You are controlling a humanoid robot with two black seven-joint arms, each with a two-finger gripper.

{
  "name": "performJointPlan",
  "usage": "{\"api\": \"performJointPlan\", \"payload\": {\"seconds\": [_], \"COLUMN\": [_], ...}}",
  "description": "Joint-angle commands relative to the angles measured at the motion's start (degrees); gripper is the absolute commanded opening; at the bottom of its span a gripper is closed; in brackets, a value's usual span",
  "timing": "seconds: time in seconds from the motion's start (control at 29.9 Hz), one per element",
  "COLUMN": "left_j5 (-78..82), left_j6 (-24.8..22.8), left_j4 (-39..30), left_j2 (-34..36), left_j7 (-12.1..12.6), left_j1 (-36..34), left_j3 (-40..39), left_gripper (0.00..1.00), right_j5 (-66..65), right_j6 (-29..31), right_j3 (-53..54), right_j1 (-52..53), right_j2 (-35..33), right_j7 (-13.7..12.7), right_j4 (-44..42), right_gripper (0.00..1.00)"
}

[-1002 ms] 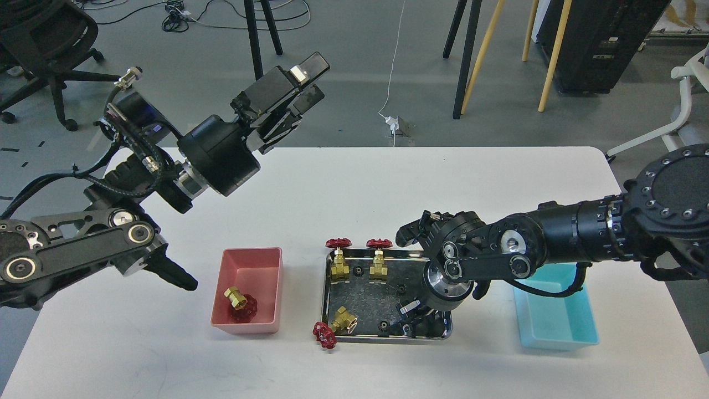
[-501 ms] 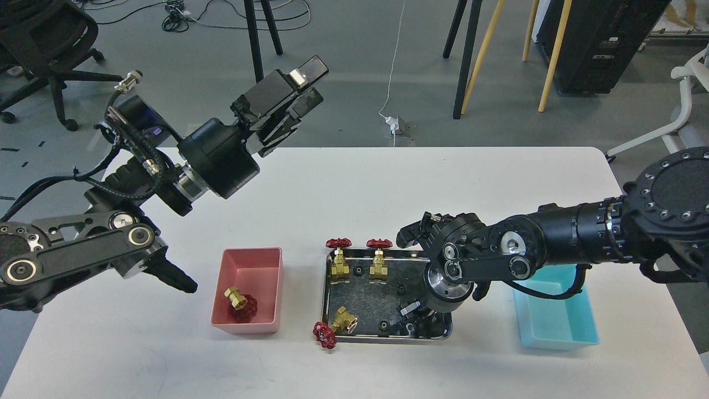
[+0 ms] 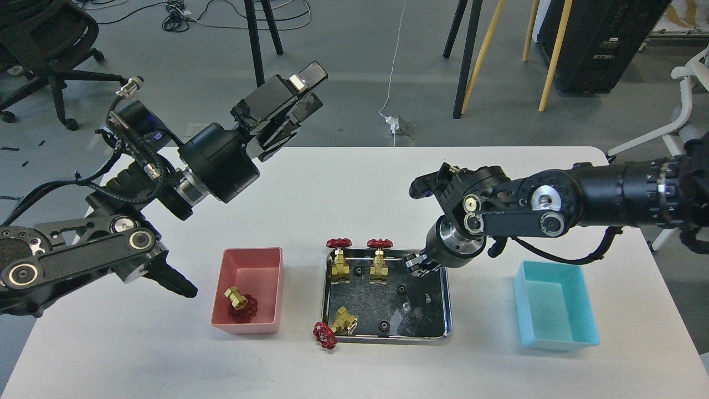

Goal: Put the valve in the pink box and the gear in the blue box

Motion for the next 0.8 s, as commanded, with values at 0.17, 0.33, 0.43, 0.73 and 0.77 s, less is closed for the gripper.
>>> {"api": "performJointPlan", "payload": {"seconds": [0.17, 0.33, 0.43, 0.73, 0.77], "left_j5": [0.00, 0.09, 0.18, 1.05, 1.05], "left_j6": [0.03, 0.03, 0.03, 0.03, 0.03], "left_j4": [-0.01, -0.01, -0.01, -0.01, -0.01], "left_j2": [-2.24, -2.77, -3.03, -3.91, -3.91], "left_j7": [0.00, 0.00, 0.00, 0.00, 0.00], "left_j1": [0.02, 0.55, 0.81, 1.69, 1.69], "left_j3": [0.08, 0.17, 0.17, 0.26, 0.26], "left_gripper": [0.89, 0.89, 0.89, 0.89, 0.89], "right_j5": [-2.71, -8.96, -9.58, -9.67, -9.67], "right_j6": [-0.01, -0.01, -0.01, -0.01, -0.01], "right_j3": [2.47, 2.64, 3.17, 6.69, 6.69], "right_j1": [2.97, -3.62, -6.70, -11.10, -11.28], "right_j2": [-32.15, -41.49, -43.87, -43.96, -43.96], "right_j7": [-0.17, -0.34, -0.25, -0.25, -0.25], "right_j4": [16.76, 21.61, 21.44, 21.18, 21.18], "right_gripper": [0.00, 0.01, 0.01, 0.10, 0.13]}}
